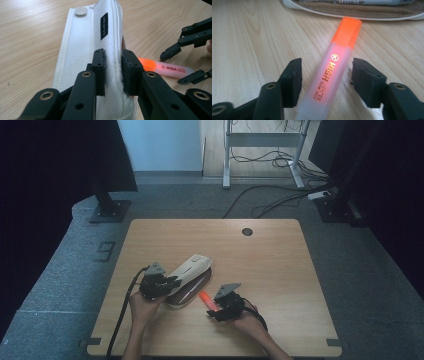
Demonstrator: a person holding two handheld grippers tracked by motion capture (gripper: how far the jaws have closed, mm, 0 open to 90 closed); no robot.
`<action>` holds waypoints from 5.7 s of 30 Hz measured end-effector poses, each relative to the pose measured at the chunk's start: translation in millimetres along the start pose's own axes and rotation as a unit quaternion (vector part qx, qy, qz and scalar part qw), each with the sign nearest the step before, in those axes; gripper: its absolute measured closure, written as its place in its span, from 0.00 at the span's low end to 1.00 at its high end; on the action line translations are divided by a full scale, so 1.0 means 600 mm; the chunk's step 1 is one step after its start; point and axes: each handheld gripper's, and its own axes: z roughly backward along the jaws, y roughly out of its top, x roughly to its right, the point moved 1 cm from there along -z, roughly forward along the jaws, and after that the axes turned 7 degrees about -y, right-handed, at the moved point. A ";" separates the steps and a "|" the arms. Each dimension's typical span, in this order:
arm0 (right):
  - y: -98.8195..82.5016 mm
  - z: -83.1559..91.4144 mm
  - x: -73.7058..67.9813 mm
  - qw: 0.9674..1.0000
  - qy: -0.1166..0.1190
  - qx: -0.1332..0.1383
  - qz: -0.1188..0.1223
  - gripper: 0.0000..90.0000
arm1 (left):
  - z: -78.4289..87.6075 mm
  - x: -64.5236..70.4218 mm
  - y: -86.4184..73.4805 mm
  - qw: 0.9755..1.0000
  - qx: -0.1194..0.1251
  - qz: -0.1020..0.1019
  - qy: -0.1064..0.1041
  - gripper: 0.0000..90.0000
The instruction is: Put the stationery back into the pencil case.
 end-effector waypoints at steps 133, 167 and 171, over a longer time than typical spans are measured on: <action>0.087 -0.047 0.076 0.998 -0.066 -0.009 -0.006 0.77 | -0.002 0.005 0.002 1.000 0.006 -0.001 -0.015 0.83; 0.122 -0.061 0.098 0.996 -0.086 0.016 -0.006 0.73 | -0.005 0.006 -0.002 1.000 -0.002 0.001 -0.028 0.80; 0.120 -0.054 0.095 0.996 -0.085 0.023 -0.004 0.71 | -0.008 0.009 -0.004 0.999 -0.009 -0.004 -0.035 0.76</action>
